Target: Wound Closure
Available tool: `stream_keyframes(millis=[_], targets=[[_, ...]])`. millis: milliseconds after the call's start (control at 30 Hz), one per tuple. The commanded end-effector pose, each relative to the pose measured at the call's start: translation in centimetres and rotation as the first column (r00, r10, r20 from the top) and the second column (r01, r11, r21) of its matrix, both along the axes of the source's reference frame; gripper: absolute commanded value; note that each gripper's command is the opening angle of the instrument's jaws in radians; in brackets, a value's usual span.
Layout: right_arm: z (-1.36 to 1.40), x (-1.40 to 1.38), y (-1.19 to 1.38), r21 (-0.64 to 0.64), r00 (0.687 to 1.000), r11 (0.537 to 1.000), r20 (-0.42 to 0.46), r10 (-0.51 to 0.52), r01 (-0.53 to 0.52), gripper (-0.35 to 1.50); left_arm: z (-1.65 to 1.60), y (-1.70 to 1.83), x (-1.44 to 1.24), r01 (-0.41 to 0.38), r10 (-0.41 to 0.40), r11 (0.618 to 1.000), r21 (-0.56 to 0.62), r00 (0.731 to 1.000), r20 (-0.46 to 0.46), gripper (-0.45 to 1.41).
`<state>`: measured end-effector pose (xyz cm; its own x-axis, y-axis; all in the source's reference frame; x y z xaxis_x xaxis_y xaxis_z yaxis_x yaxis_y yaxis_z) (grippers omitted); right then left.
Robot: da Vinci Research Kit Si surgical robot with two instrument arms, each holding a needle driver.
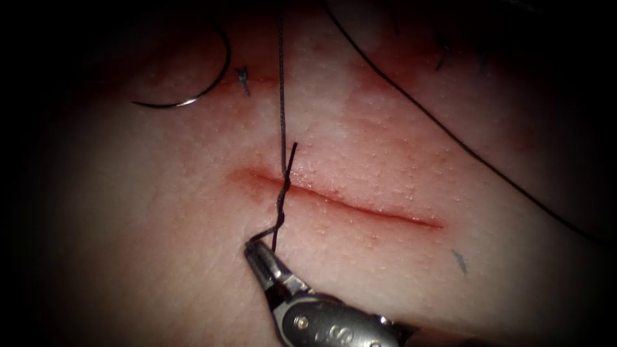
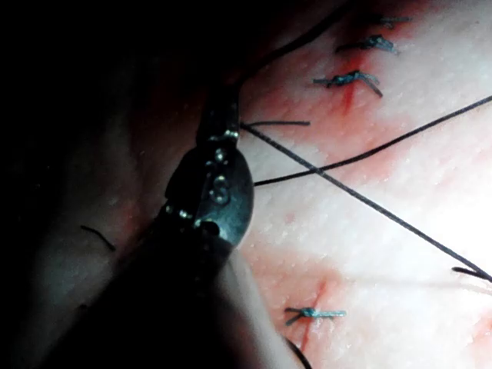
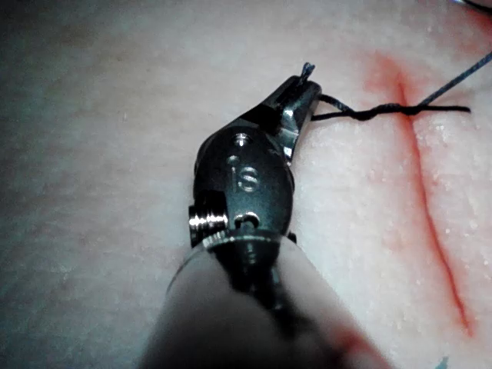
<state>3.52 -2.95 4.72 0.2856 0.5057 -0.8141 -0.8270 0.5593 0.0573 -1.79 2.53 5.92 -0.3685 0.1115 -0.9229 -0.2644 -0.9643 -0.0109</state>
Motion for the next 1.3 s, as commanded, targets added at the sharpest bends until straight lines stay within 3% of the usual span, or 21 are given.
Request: stream_keyframes(millis=[33, 400, 833, 1167, 1300], targets=[[0.03, 0.06, -0.11, 0.005, 1.0, 1.0, -0.001, -0.004, 0.004, -0.35, 0.06, 0.04, -0.06, 0.002, -0.002, 1.0, 0.001, 1.0, -0.001, -0.45], [-0.06, 0.15, -0.15, -0.015, 0.999, 0.999, -0.016, -0.042, 0.042, -0.35, 0.14, 0.2, -0.09, 0.028, -0.029, 0.999, -0.02, 0.999, -0.029, -0.45], [-0.03, 0.16, 0.05, -0.015, 0.998, 0.998, -0.025, -0.064, 0.063, -0.35, 0.4, 0.73, -0.28, 0.061, -0.069, 0.987, -0.149, 0.997, -0.046, -0.45], [-0.03, 0.19, 0.0, 0.024, 0.996, 0.996, -0.005, -0.089, 0.089, -0.35, 0.71, 0.91, -0.54, 0.075, -0.093, 0.974, -0.216, 0.993, -0.073, -0.45], [0.01, 0.24, -0.13, 0.042, 0.994, 0.993, 0.001, -0.113, 0.113, -0.35, 0.88, 0.94, -0.64, 0.07, -0.095, 0.965, -0.252, 0.992, -0.088, -0.45]])
